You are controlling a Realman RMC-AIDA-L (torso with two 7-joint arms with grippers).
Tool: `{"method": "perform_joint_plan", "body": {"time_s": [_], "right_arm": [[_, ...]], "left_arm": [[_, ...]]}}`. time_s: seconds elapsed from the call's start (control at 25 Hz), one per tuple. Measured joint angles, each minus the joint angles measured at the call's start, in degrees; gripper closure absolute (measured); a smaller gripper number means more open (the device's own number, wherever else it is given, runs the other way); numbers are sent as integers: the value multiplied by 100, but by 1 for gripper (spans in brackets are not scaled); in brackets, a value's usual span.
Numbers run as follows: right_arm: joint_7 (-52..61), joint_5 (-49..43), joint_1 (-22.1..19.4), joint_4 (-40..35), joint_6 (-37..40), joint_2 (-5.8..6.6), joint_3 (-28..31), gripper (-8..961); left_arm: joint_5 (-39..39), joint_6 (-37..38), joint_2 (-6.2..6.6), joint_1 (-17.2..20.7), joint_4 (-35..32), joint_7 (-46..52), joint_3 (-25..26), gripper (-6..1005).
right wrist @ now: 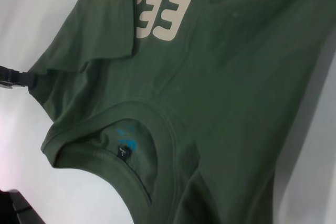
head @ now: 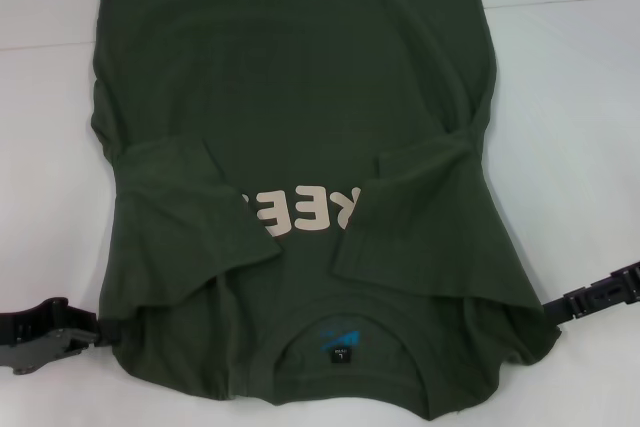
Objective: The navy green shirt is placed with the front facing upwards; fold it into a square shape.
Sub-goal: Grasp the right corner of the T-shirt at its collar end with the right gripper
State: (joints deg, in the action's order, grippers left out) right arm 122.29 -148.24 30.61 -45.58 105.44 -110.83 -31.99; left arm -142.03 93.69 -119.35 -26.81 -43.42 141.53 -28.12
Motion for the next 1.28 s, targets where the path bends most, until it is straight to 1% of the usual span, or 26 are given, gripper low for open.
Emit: {"method": "perform_joint_plan", "body": {"time_s": [0.36,0.76,1.28], "right_arm": [[102,-77,22,161,-177,-15,-222,196],[109,-84,50,174,-242,-87,-310,196],[111,-83,90,324,-358,-97,-373,195]], "left_arm": [[0,-10,0,-8,0,-3,0,995],[0,-12,0,-7,0,-3,-1,994],[0,-29,0,-10,0,-12,-1,994]]}}
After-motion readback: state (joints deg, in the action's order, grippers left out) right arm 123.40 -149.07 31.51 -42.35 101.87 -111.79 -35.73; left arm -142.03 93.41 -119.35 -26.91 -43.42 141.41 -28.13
